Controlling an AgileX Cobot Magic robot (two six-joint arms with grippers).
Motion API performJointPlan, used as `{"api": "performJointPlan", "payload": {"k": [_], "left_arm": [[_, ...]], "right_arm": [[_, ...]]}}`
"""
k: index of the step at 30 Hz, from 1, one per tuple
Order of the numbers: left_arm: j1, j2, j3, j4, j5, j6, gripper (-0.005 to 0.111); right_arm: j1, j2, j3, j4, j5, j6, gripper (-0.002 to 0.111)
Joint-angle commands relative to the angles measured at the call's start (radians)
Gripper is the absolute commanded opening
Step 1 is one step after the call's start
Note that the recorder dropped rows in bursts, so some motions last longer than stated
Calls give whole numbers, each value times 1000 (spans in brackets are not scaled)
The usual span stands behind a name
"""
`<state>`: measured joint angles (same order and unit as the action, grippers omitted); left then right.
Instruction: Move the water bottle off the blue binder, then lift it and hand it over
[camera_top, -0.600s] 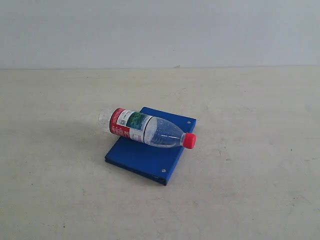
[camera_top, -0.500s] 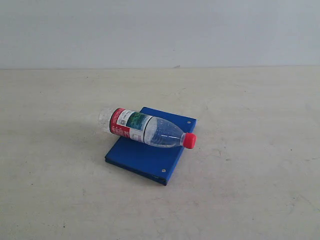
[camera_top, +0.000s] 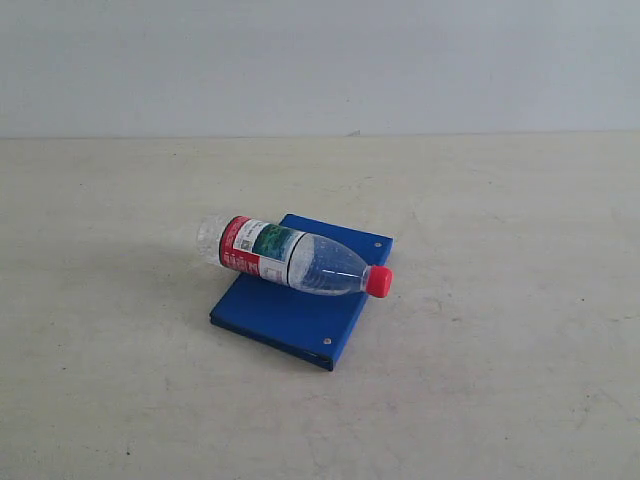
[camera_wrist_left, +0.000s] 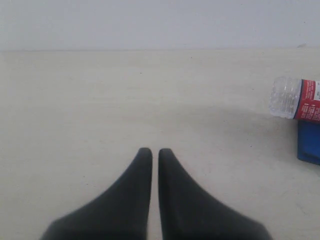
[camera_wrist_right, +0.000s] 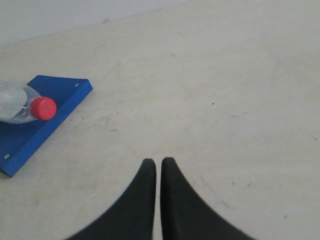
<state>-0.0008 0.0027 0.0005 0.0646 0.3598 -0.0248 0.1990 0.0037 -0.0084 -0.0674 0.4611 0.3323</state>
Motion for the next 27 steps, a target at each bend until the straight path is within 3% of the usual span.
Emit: {"api": "performJointPlan", "payload": {"k": [1,7,27], "left_arm": [[-8,-3,0,-1,0,1,4],[-8,-3,0,-1,0,1,4],[-8,-3,0,-1,0,1,4]], "right_arm": [[0,-4,-5,67,-210,24,0],[0,-4,-5,353,-431,174,0],[0,-4,-5,353,-339,140,0]]}}
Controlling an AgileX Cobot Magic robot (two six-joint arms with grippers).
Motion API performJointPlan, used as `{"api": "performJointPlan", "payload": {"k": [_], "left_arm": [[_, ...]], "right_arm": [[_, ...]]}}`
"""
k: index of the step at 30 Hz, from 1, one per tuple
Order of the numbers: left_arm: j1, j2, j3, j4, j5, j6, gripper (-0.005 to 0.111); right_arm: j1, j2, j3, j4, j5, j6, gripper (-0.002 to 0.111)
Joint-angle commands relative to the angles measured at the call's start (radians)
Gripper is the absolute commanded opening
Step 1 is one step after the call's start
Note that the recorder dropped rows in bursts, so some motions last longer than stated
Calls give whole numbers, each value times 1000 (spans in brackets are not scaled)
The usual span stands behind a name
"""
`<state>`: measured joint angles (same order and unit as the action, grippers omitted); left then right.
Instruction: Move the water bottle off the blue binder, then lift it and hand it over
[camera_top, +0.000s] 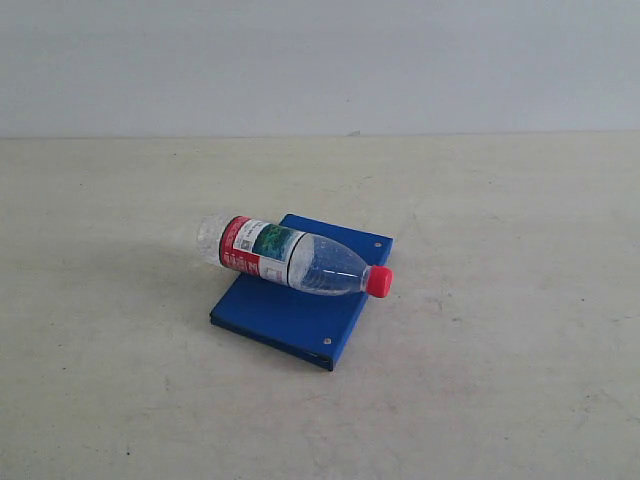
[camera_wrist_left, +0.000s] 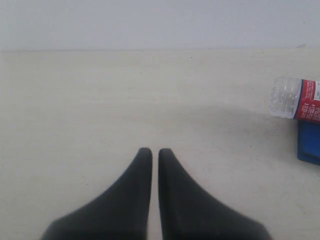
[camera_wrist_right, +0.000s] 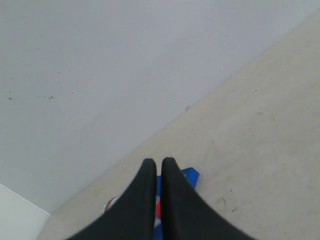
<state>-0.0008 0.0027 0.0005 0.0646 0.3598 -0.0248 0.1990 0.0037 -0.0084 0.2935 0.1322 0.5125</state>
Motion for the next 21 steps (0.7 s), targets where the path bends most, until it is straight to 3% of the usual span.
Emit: {"api": "performJointPlan", "payload": {"k": [1,4,9,13,18,21], "left_arm": [[-8,-3,0,-1,0,1,4],[-8,-3,0,-1,0,1,4],[-8,-3,0,-1,0,1,4],[-8,-3,0,-1,0,1,4],[-8,-3,0,-1,0,1,4],[-8,-3,0,-1,0,1,4]], "right_arm": [[0,-4,-5,-8,-41,-86,0],[19,-4,-29,-11,-88,-267,0],[125,70,-120,-6,26,-346,0],[280,261,-166,90,14,-502,0],[474,567,-325,85,22,-891,1],[556,736,-424,67,30,-1072,7]]}}
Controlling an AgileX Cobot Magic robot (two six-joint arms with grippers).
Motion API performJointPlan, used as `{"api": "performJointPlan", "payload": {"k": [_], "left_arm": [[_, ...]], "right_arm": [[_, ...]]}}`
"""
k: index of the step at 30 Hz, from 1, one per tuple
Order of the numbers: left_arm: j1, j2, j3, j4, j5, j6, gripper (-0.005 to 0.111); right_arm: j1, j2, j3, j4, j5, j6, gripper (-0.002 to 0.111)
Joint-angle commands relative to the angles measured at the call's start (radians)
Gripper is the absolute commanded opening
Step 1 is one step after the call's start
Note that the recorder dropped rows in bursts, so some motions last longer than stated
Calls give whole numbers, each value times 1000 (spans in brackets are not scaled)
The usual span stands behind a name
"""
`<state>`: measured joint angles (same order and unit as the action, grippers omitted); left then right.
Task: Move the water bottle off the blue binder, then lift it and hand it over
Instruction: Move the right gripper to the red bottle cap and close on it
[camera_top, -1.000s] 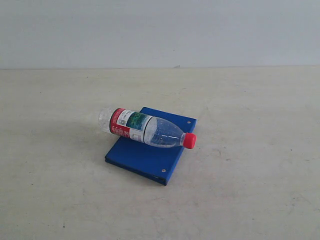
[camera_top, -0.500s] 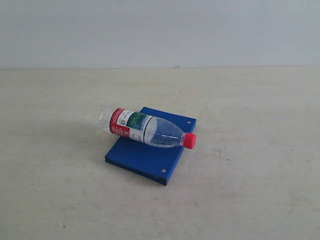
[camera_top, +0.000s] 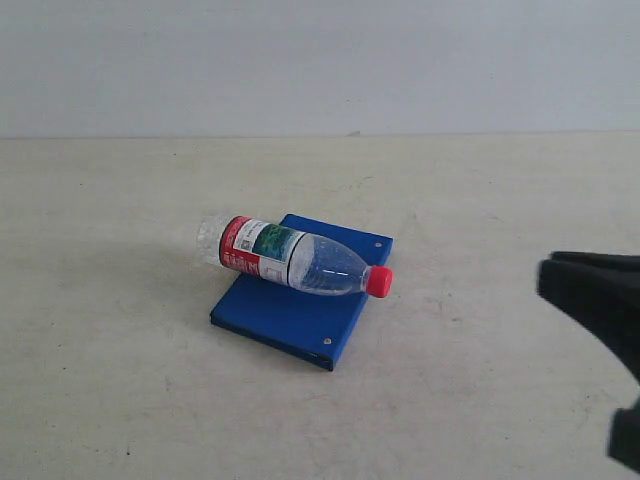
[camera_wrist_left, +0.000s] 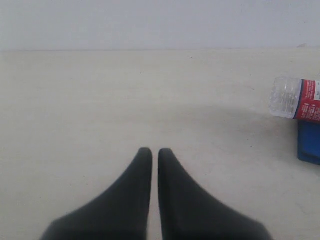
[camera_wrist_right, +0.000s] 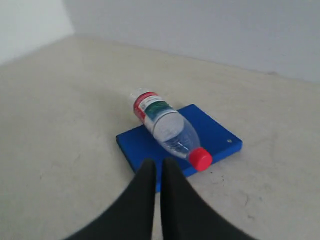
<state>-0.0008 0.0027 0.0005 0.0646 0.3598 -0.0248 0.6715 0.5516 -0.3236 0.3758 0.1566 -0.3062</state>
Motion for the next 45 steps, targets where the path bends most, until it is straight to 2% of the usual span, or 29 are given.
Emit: {"api": "performJointPlan", "payload": {"k": [1,6,8,18,24,28,32,36,45], "left_arm": [[-8,-3,0,-1,0,1,4],[-8,-3,0,-1,0,1,4],[-8,-3,0,-1,0,1,4],[-8,-3,0,-1,0,1,4],[-8,-3,0,-1,0,1,4],[-8,-3,0,-1,0,1,4],[-8,-3,0,-1,0,1,4],[-8,-3,0,-1,0,1,4],[-8,-3,0,-1,0,1,4]], "right_arm": [[100,243,-140,-23,13,-292,11],[106,475,-267,-87,64,-410,47],[106,550,-296,-164,64,-410,57],[106,863,-405,-304,60,-381,58],[98,966,-464,-563,62,-194,58],[31,1021,-519,-696,129,9,58],[-25,1047,-567,-719,212,61,58],[-23,1052,-573,-725,155,30,58],[-23,1080,-574,-659,151,14,58]]}}
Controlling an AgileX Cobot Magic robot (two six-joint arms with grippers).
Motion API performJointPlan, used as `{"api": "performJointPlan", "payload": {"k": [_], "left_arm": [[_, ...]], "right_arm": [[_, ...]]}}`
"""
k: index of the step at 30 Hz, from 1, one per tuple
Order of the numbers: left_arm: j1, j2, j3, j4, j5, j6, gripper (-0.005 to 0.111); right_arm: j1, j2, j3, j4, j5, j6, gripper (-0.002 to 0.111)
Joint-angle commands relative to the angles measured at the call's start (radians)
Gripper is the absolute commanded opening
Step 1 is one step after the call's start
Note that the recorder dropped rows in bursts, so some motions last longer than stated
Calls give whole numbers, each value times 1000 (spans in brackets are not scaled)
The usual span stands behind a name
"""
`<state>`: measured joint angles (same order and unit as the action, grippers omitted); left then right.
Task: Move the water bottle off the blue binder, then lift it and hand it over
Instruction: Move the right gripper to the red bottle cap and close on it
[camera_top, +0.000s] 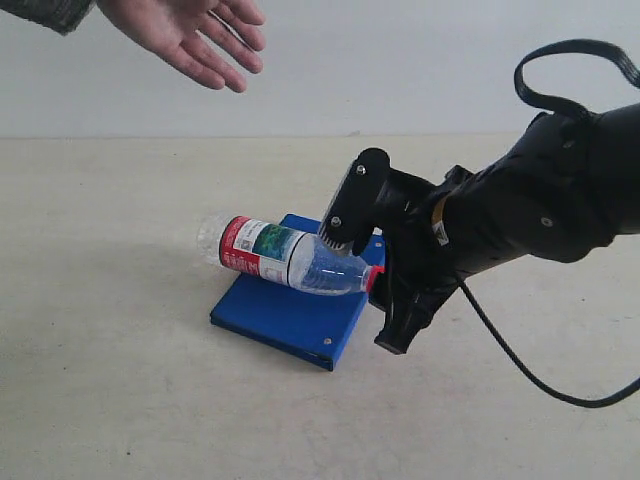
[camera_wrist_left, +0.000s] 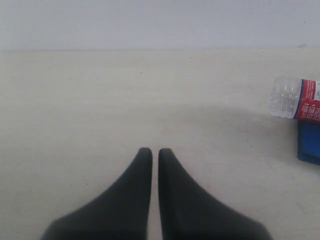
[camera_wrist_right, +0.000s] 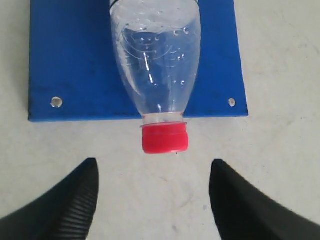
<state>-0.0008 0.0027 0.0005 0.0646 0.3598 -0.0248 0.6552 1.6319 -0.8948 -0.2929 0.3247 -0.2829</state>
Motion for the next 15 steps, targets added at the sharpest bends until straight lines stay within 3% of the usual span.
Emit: {"api": "performJointPlan", "payload": {"k": [1,15], "left_arm": [[-8,-3,0,-1,0,1,4],[-8,-3,0,-1,0,1,4]], "right_arm": [[-5,4,-3,10,-24,-9,58],[41,53,-3,-4,-121,-17,58]]}}
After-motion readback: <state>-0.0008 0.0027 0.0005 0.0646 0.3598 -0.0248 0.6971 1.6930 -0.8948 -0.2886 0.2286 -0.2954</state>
